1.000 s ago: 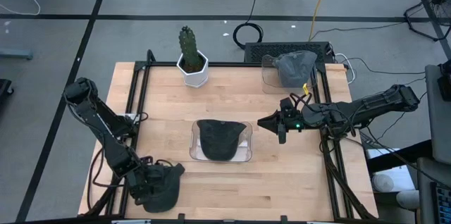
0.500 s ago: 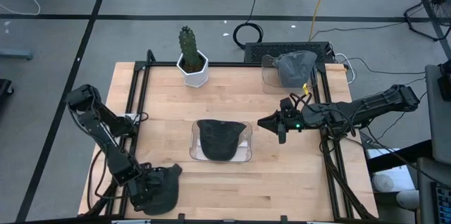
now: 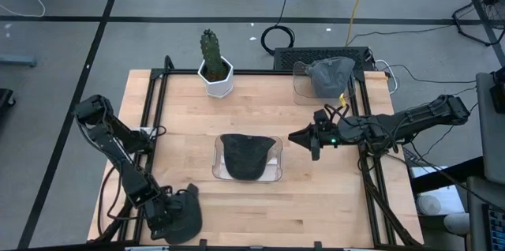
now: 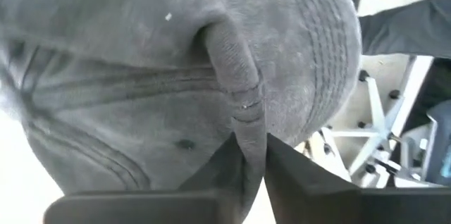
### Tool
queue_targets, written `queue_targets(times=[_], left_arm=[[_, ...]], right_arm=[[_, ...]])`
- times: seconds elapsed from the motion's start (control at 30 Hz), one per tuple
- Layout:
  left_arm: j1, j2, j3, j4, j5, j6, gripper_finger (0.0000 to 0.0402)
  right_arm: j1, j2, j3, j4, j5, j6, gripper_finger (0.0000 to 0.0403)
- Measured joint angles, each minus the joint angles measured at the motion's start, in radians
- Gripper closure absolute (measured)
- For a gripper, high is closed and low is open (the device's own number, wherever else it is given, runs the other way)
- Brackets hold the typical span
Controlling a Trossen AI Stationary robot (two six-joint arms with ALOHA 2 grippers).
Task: Pick & Place hat
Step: Put the black cap into the bottom transparent bin
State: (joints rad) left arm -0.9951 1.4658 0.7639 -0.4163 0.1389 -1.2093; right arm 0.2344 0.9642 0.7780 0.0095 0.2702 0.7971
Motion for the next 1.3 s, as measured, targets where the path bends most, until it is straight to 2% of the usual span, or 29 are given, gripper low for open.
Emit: queue_targets(times=[0.13,0.23,0.4,0.5,0.6,0.67,0.83,1.07,1.2,1.3], left_arm=[[0.000,-0.003,0.000,0.015,0.019,-0.018,0.0380],[0.000,-0.018,0.000,0.019,0.019,-0.025,0.0390],[0.007,-0.067,-0.001,0.010,0.020,-0.027,0.0393],[0.015,-0.099,0.009,-0.043,0.018,-0.026,0.0394],[0.028,-0.128,0.029,-0.104,0.013,-0.024,0.0394],[0.035,-0.141,0.050,-0.144,-0.001,-0.022,0.0394],[0.037,-0.148,0.092,-0.200,-0.097,-0.023,0.0395],[0.069,-0.146,0.092,-0.219,-0.106,-0.005,0.0395],[0.088,-0.147,0.092,-0.212,-0.106,-0.045,0.0396],[0.090,-0.153,0.101,-0.212,-0.106,-0.074,0.0396]], right_arm=[[-0.006,0.031,0.000,-0.014,0.039,0.007,0.0346],[-0.022,0.094,0.002,-0.001,-0.031,-0.067,0.0353],[-0.017,0.211,0.086,-0.001,-0.117,-0.222,0.0359],[-0.002,0.290,0.149,-0.097,-0.132,-0.304,0.0359],[-0.003,0.379,0.196,-0.261,-0.254,-0.364,0.0355],[-0.003,0.427,0.224,-0.327,-0.298,-0.378,0.0345],[-0.022,0.502,0.336,-0.204,-0.267,-0.485,0.0310],[-0.090,0.676,0.511,-0.125,-0.275,-0.529,0.0268],[-0.090,0.703,0.536,-0.184,-0.274,-0.514,0.0262],[-0.083,0.661,0.536,-0.346,-0.270,-0.481,0.0262]])
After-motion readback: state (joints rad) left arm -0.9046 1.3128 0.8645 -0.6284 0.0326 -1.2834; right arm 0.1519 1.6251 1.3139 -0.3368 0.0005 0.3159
